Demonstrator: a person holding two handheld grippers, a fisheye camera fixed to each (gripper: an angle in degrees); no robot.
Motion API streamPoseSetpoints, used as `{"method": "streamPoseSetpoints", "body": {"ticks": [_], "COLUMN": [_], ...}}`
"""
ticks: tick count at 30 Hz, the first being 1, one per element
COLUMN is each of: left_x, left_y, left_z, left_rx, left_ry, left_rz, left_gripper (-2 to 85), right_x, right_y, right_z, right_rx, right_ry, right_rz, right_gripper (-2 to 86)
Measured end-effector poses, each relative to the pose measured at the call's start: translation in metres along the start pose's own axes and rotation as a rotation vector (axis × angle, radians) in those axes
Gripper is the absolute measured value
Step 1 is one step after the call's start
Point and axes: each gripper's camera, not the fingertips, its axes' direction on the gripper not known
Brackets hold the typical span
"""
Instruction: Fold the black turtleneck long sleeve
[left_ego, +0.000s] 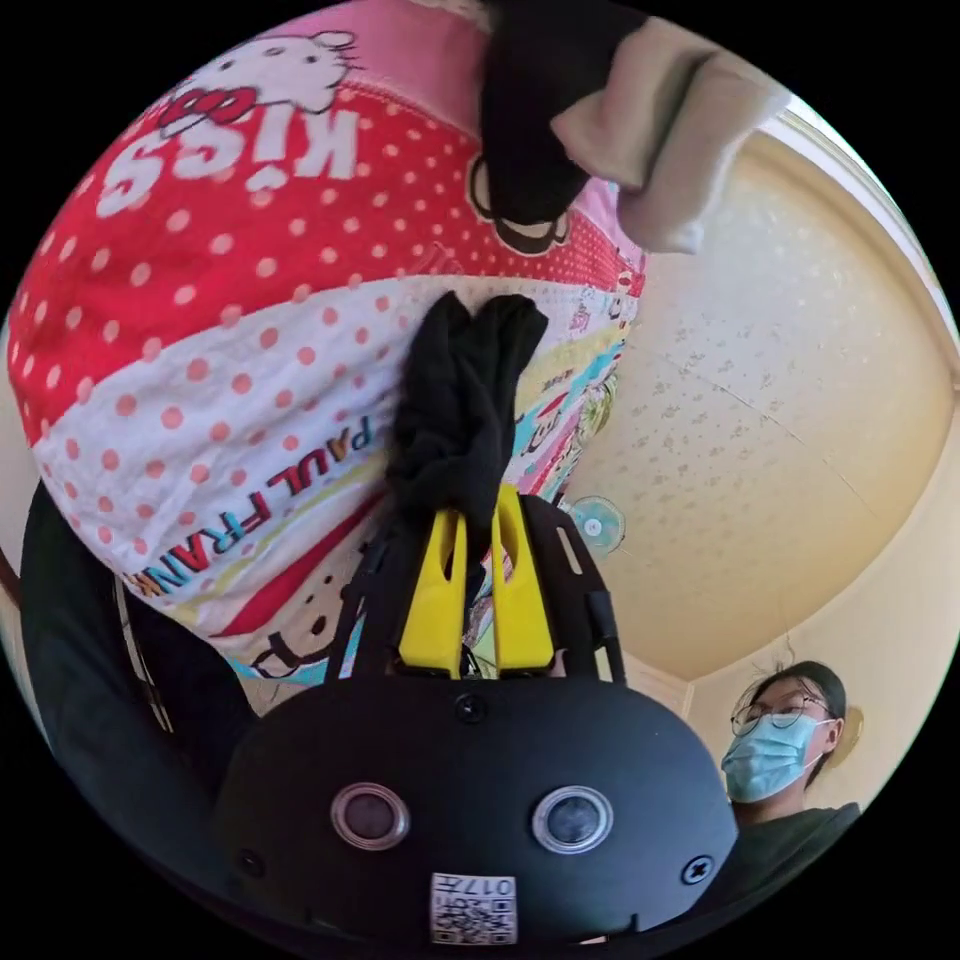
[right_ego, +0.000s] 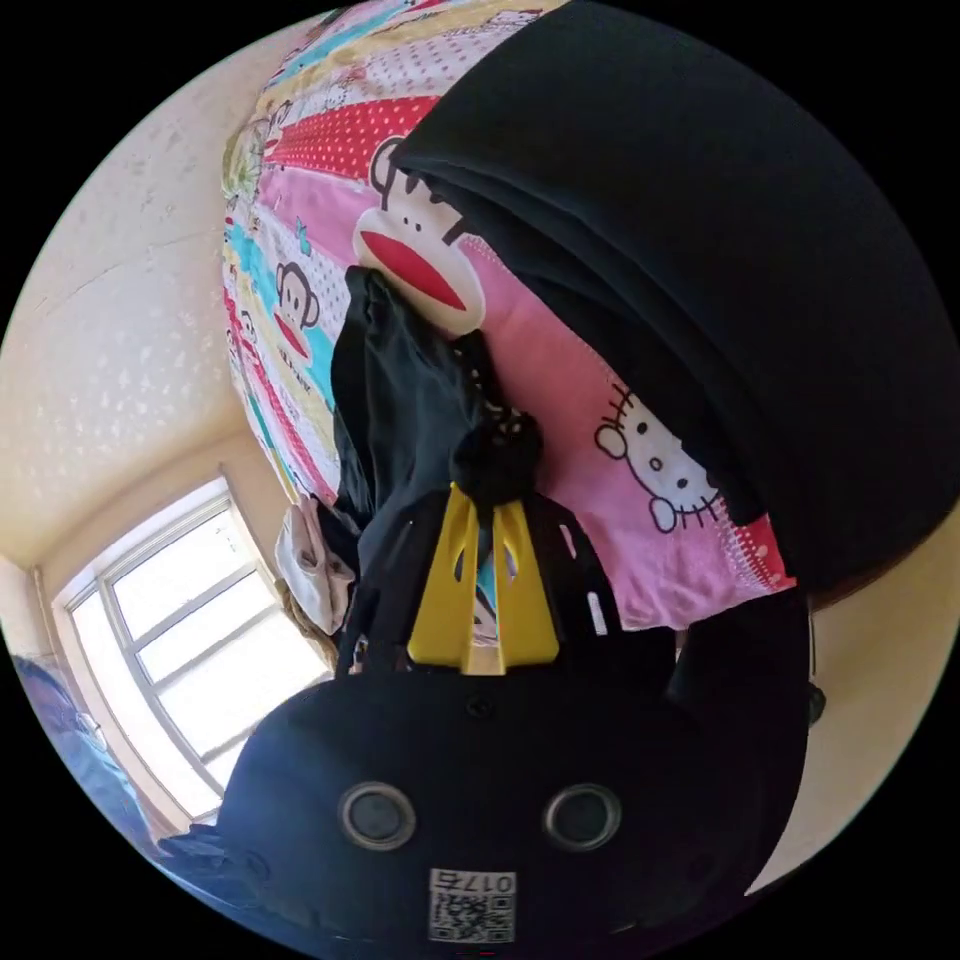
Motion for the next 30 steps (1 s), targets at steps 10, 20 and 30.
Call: {"method": "streamPoseSetpoints", "body": {"ticks": [10,20,30], "left_x": [0.176,0.039,-0.167], "left_y": [-0.013,0.036,0.073], "left_z": [0.014,-0.04,-0.083], "left_rx": [-0.119,-0.106,0.175], "left_ry": [0.333,-0.08,-0.081], "left_rz": [0.538,0.449,0.099], "left_gripper": [4.1,4.5,13.7], "right_x": [-0.138,-0.076,-0.027], "right_y": [-0.014,0.038,0.068], "right_z": [-0.057,-0.026,0.058], "right_rx": [0.031,-0.189,-0.236], "right_ry": [-0.621,-0.083,0.311], "right_rz": [-0.399,-0.523,-0.531], "right_gripper": [1.8,1.9,1.7]}}
